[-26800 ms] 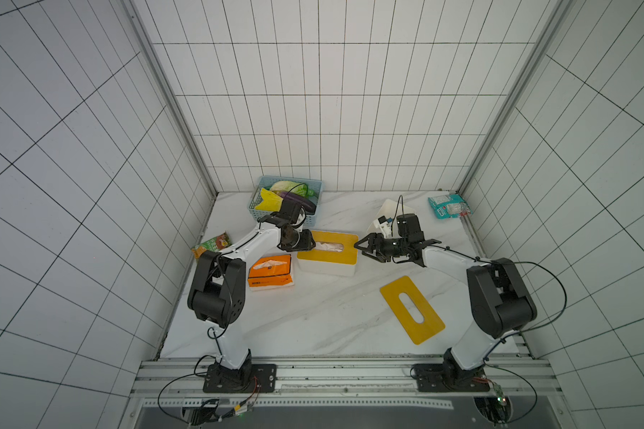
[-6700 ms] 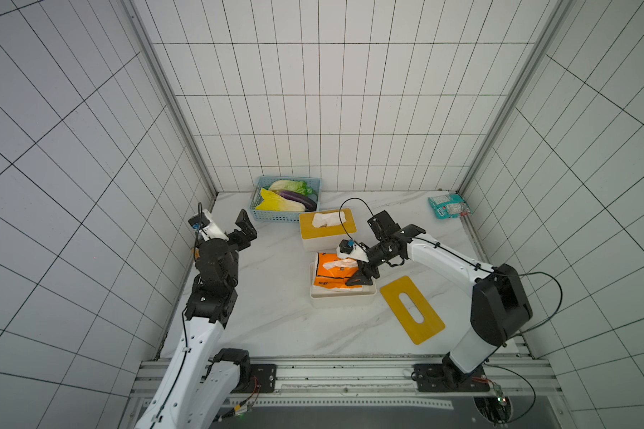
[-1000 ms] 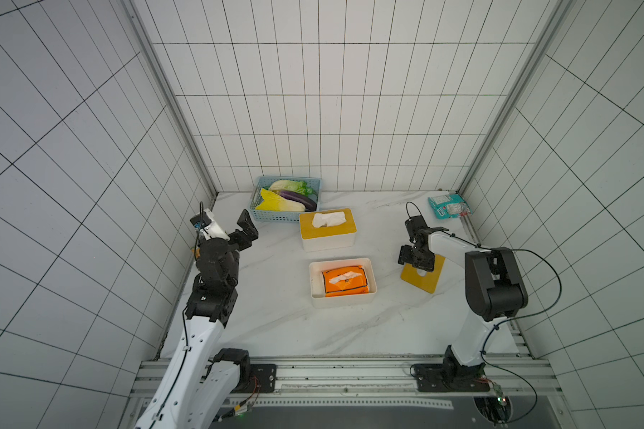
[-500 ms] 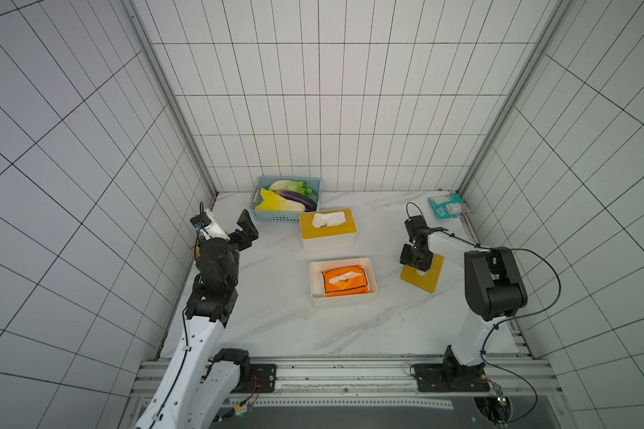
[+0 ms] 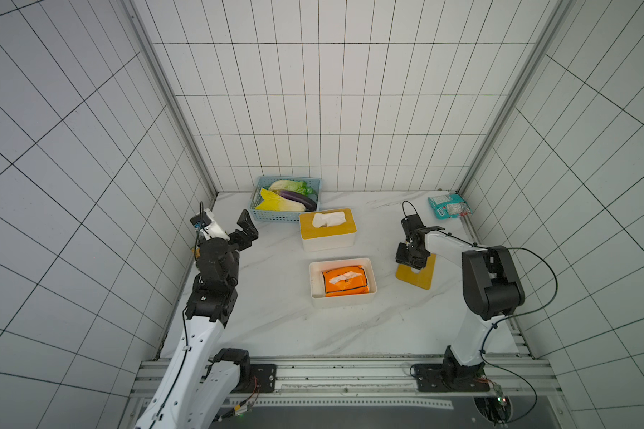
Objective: Put the tissue paper into the tissue box
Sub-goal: Move the box lid to the center of the board.
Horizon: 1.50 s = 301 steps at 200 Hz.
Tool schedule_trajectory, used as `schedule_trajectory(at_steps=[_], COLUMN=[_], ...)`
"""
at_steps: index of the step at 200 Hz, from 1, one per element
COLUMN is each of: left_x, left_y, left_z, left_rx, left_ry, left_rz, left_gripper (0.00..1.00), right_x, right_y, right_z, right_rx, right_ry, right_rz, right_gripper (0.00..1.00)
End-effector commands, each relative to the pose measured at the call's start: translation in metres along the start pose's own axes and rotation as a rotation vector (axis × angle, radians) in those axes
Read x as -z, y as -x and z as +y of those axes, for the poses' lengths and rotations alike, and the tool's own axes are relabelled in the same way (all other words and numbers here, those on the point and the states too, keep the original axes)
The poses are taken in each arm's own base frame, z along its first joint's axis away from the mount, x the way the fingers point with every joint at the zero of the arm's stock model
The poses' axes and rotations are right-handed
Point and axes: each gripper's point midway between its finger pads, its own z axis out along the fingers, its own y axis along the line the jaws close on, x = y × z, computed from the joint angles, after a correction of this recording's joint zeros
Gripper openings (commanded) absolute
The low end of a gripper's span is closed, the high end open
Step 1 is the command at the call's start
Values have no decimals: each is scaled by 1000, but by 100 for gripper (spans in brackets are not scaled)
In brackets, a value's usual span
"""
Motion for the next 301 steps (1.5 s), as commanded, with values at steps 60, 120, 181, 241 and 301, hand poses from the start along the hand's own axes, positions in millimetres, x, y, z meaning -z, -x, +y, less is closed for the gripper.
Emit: schedule_trajectory(at_steps=[60, 120, 181, 241, 301], left_x=[-1, -1, -1, 0, 0], left_y=[2, 2, 2, 2, 3], left_z=[0, 0, 0, 0, -1], left_rx=[3, 3, 4, 4, 5], left_ry=[-9, -9, -8, -8, -10], left_rz=[-13, -14, -15, -15, -17], left_gripper=[99, 98, 98, 98, 98], right_x=[3, 22, 30, 22, 10], right_y=[-24, -17, 7, 12, 7], right_z=[44, 45, 59, 70, 62], right_rx=[159, 162, 80, 60, 35], right_ry=[146, 159, 153, 18, -63], right_rz=[62, 11, -32, -72, -75], right_gripper=[10, 31, 59, 73, 76])
